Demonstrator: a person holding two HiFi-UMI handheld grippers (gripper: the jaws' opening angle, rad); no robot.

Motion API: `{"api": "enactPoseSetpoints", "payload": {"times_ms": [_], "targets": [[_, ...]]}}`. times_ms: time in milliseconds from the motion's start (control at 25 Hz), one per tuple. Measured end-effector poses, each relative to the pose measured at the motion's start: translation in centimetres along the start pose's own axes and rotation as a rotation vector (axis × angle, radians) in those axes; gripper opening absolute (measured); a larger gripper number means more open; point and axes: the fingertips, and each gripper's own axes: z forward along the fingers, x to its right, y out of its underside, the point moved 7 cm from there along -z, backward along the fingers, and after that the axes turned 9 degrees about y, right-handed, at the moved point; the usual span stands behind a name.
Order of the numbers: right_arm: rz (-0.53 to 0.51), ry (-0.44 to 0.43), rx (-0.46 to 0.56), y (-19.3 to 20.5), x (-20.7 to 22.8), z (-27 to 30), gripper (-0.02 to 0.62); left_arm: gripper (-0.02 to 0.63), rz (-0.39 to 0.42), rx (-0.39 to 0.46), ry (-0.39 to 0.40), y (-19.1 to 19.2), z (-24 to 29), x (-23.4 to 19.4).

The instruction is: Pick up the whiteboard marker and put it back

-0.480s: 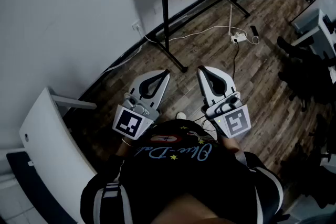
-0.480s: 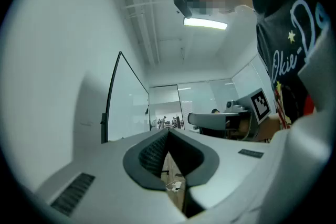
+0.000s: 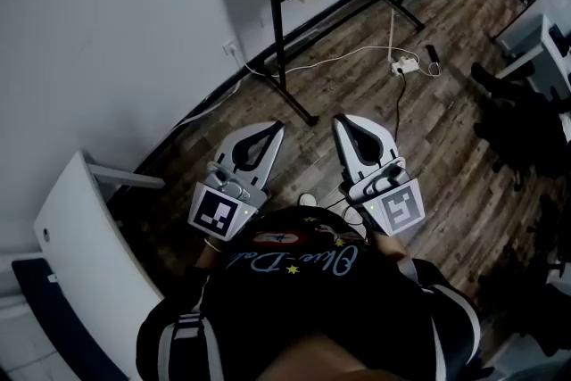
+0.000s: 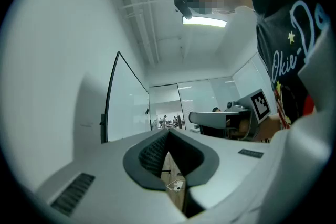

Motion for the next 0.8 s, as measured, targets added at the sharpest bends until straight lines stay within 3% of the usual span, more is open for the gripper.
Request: {"api": "enactPoseSetpoints", "payload": {"times_ms": [800], "targets": [[0.034,-0.063,-0.003,0.6,4.8,-1.2,0.037,0.017,0.032,-0.025,-0.029,-0.3,4.7,1.4]]}}
